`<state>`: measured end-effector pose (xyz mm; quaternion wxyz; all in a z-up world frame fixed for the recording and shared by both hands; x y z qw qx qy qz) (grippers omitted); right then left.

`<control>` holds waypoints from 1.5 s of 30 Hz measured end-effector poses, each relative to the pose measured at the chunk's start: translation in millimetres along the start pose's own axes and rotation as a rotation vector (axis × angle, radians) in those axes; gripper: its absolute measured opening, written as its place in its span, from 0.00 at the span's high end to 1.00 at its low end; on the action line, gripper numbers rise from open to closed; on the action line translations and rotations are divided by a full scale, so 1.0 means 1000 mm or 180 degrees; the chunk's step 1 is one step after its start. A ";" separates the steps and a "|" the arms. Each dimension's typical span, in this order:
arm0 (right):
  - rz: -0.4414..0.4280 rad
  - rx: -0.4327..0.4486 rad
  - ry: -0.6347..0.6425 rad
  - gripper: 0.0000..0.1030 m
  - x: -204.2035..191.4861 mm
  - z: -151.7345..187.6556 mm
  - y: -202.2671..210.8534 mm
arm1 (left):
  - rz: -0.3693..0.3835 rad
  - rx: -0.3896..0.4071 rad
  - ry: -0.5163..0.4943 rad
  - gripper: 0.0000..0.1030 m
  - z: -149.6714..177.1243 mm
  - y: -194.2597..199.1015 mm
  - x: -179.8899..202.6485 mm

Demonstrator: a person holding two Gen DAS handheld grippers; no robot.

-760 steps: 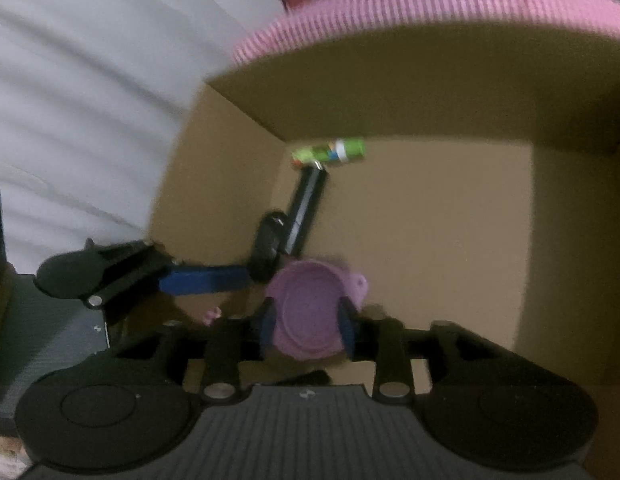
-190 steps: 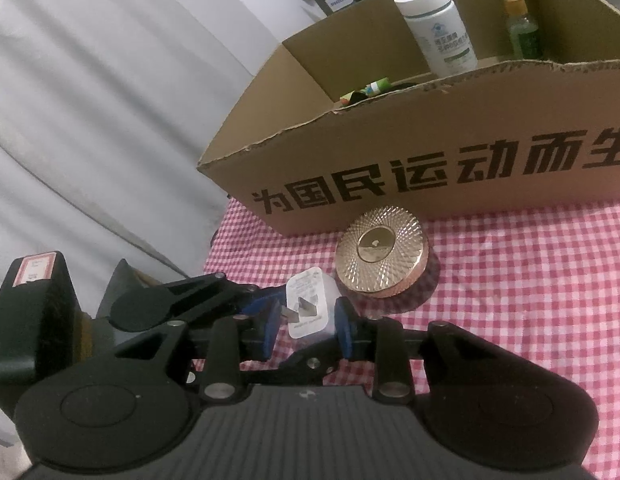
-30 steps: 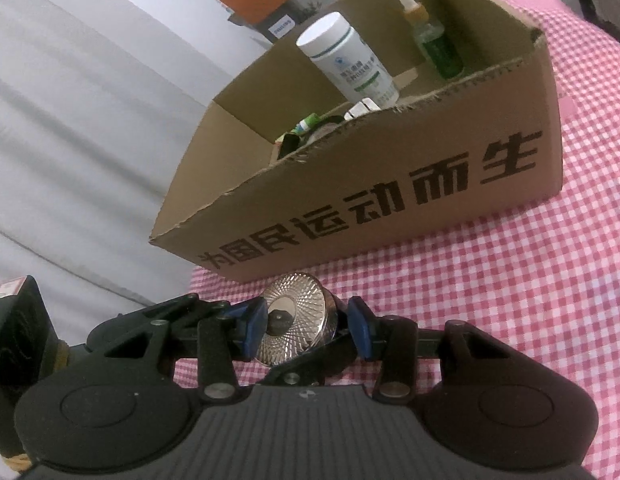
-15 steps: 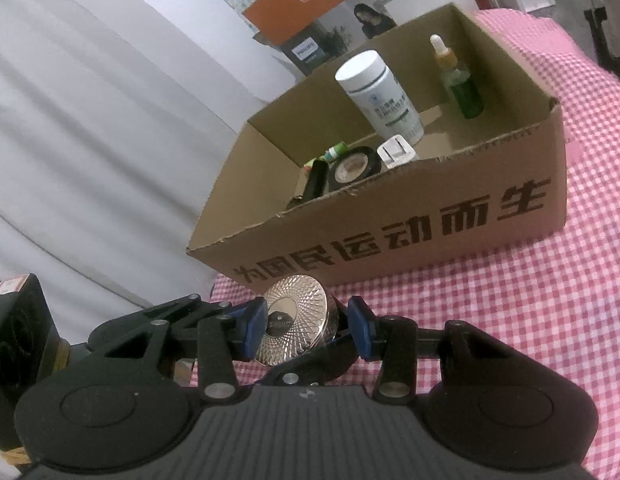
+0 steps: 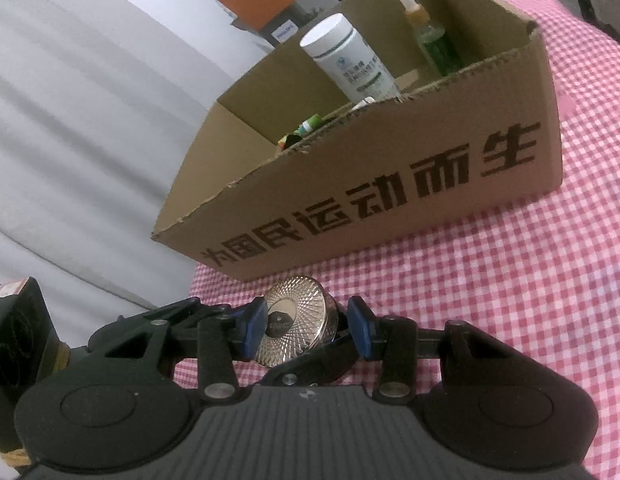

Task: Organize rigid objects
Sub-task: 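Carry the gold jar into the box beside the dropper bottle and open the right gripper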

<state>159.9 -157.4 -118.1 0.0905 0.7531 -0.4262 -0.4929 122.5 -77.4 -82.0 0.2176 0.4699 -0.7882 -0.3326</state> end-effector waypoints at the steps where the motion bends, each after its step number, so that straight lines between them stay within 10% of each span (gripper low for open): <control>1: -0.0010 0.0008 0.0007 0.54 0.000 -0.001 0.000 | 0.0001 0.0002 0.0004 0.45 -0.001 0.000 -0.001; 20: -0.0218 0.0547 0.0747 0.52 -0.072 -0.098 0.052 | -0.0084 0.0648 -0.0226 0.45 -0.118 0.044 -0.006; 30: 0.0196 0.0207 0.0698 0.51 -0.018 -0.173 0.019 | 0.0255 0.0223 0.0016 0.45 -0.159 -0.044 -0.007; 45: 0.0594 -0.0338 0.0941 0.51 0.027 -0.184 -0.031 | 0.0480 -0.0308 0.0286 0.44 -0.147 -0.107 -0.005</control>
Point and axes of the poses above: each gripper's, at about its wrist camera, not at the fingertips, and y roughly against the way its jaws point, x to its right, z to its underside, the point moved 7 cm from there along -y, roughly the way its jaws point, and after that the axes turned 4 degrees about x, right-handed, at the moved point
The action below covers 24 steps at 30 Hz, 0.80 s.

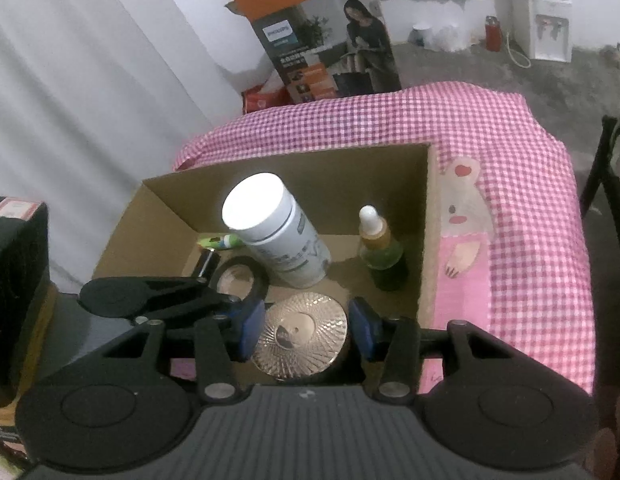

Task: Organize rigid objects
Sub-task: 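Carry the gold jar into the box beside the dropper bottle and open the right gripper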

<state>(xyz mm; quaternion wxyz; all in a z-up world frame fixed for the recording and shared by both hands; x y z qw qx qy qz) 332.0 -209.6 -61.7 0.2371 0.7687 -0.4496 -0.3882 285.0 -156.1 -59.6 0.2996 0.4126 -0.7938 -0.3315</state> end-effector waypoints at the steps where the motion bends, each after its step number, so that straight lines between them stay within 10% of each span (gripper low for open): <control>1: 0.0019 0.0000 0.0021 0.51 0.001 -0.002 -0.001 | -0.0004 -0.0007 0.0009 0.44 0.000 -0.002 0.000; 16: -0.0070 0.0133 0.0035 0.51 -0.004 -0.006 0.011 | -0.0066 0.0243 -0.0113 0.35 -0.006 0.023 0.004; 24: -0.0094 0.0194 0.0272 0.51 -0.031 -0.015 0.018 | -0.0491 0.0486 -0.0411 0.29 0.006 0.063 -0.009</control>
Point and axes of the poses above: each gripper's, at about its wrist camera, not at the fingertips, and y roughly against the way its jaws point, x to its right, z to its underside, the point moved 7 cm from there along -y, roughly the way its jaws point, and after that the axes turned 4 degrees about x, right-handed, at the moved point
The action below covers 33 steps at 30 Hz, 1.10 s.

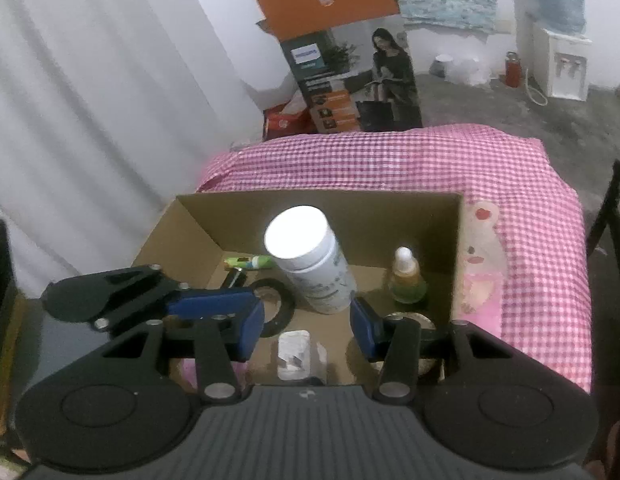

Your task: Organize rigid objects

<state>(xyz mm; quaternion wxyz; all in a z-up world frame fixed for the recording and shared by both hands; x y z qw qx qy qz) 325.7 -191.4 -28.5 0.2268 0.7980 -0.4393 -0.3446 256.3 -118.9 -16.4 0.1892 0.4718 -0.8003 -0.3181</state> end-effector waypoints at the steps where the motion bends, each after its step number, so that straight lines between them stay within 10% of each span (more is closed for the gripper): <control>1: -0.0009 -0.0029 0.0022 0.51 -0.003 0.000 -0.003 | -0.0020 -0.0003 -0.0025 0.29 0.002 0.000 -0.002; 16: 0.0228 -0.0871 0.0250 0.57 -0.012 0.014 -0.089 | 0.0049 -0.0273 -0.0071 0.53 0.028 -0.023 -0.014; 33: -0.0125 -0.1393 -0.0262 0.63 -0.002 0.044 -0.100 | 0.0151 -0.0365 0.0074 0.58 0.044 -0.022 -0.021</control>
Point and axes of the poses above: each gripper's, at about its wrist camera, not at the fingertips, and y roughly against the way its jaws point, x to its right, z to its underside, the point moved 7 cm from there along -y, roughly the way its jaws point, and after that the axes turned 4 degrees about x, right-handed, at the moved point
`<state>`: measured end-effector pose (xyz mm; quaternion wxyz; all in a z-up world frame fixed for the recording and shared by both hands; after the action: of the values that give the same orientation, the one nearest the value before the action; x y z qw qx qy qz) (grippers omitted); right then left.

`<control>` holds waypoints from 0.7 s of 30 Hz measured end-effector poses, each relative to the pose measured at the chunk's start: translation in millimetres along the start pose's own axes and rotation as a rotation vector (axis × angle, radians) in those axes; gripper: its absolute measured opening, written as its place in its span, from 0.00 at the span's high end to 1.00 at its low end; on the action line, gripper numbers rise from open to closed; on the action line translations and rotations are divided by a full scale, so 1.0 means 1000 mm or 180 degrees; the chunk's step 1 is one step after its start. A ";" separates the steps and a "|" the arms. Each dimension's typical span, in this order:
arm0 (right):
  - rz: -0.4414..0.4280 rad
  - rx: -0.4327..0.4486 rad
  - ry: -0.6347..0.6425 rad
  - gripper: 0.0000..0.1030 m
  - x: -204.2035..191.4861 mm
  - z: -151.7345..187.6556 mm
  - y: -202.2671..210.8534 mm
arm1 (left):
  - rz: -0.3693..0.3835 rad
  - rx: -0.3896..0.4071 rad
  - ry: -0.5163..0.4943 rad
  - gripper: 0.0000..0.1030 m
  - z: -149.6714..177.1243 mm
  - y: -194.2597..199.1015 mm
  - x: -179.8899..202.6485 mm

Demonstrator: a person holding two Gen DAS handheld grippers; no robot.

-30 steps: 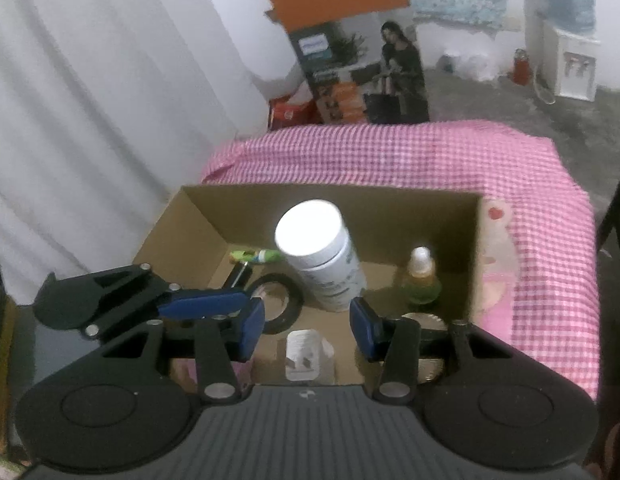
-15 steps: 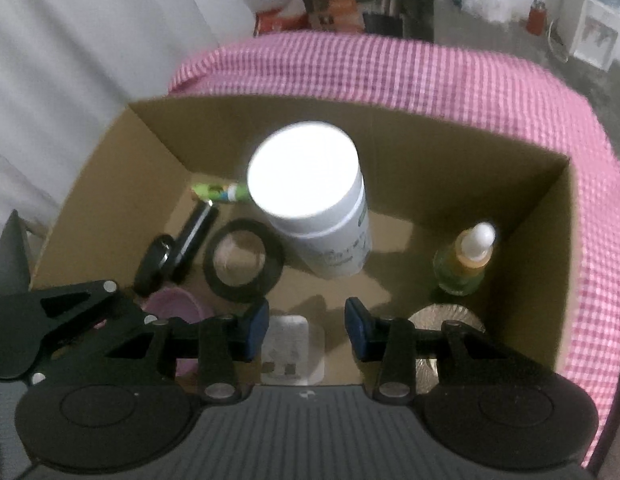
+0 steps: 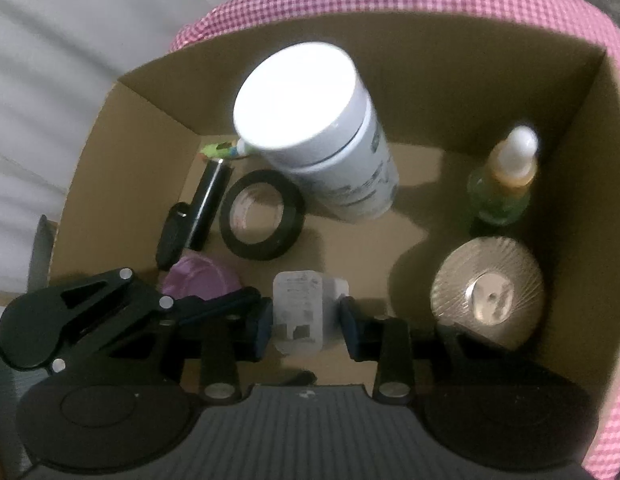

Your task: Organize rigid objects

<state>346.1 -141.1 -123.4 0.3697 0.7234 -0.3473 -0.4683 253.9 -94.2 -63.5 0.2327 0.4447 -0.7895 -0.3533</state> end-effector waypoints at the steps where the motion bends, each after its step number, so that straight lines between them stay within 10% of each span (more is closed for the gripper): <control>1: -0.0001 -0.0007 0.0017 0.63 -0.002 0.001 0.000 | 0.0006 0.0004 0.0018 0.58 0.001 0.002 0.000; 21: 0.0981 0.0291 0.0542 0.58 0.009 -0.046 0.040 | 0.0077 0.0264 0.0140 0.29 -0.011 0.010 -0.003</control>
<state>385.3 -158.2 -79.8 0.4319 0.7147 -0.4425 -0.3269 257.6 -91.5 -48.4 0.2356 0.4520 -0.8035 -0.3076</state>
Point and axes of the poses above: each gripper's, at about its wrist camera, not at the fingertips, and y roughly against the way its jaws point, x to its right, z to its underside, the point moved 7 cm from there along -y, roughly the way its jaws point, and after that the axes turned 4 degrees about x, right-handed, at the moved point
